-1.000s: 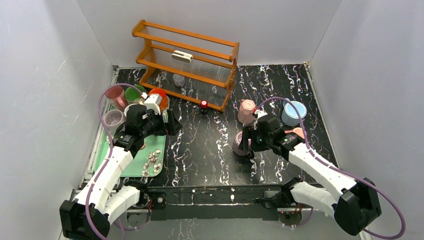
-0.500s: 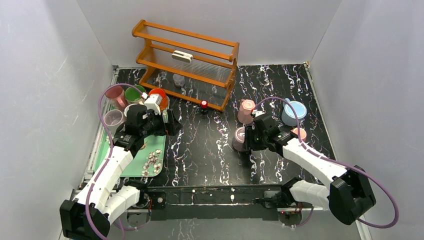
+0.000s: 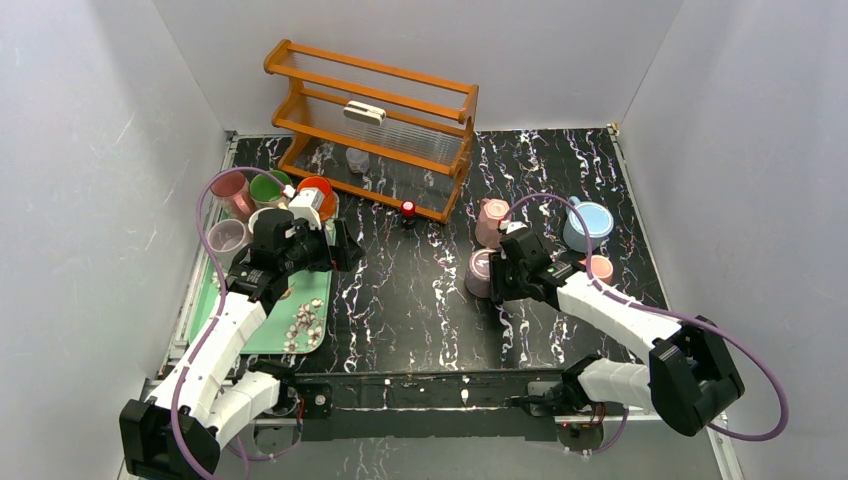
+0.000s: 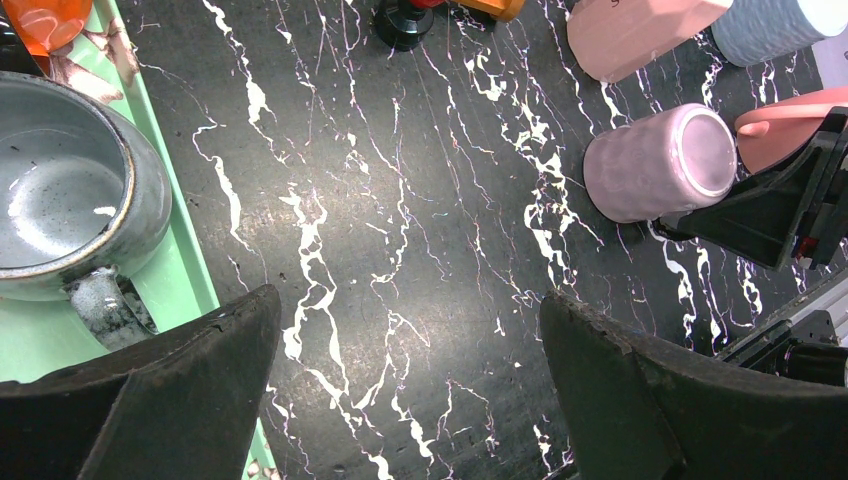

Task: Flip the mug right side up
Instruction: Turn over the cup at the center of the board.

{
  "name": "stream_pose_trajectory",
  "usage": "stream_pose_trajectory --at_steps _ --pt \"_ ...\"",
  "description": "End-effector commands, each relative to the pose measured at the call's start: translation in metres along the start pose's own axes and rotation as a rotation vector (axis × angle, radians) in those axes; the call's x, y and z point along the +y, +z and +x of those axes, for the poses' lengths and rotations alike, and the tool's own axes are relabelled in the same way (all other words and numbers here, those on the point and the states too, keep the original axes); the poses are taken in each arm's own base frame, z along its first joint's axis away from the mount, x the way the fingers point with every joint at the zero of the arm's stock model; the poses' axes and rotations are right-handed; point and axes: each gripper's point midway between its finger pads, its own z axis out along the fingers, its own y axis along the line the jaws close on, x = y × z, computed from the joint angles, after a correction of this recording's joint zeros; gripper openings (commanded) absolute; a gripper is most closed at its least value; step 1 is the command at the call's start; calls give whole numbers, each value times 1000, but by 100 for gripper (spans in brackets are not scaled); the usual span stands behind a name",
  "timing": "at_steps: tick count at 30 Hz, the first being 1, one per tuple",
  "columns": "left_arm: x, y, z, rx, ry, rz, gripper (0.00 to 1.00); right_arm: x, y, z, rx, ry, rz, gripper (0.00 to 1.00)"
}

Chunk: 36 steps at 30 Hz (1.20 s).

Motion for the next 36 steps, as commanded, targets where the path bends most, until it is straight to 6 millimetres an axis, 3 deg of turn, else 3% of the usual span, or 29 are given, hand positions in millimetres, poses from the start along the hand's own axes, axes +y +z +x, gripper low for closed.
stream_pose_trajectory --at_steps 1,15,26,36 --pt "0 -2 -1 -5 20 0 98 6 0 -21 -77 -27 4 46" --pt "0 -2 -1 -6 21 -1 98 5 9 -24 -85 -92 98 42" --pt "0 -1 0 1 15 1 98 5 9 -29 -115 -123 132 2" --pt "0 -2 0 -5 14 -1 98 27 -9 -44 -211 -91 4 1"
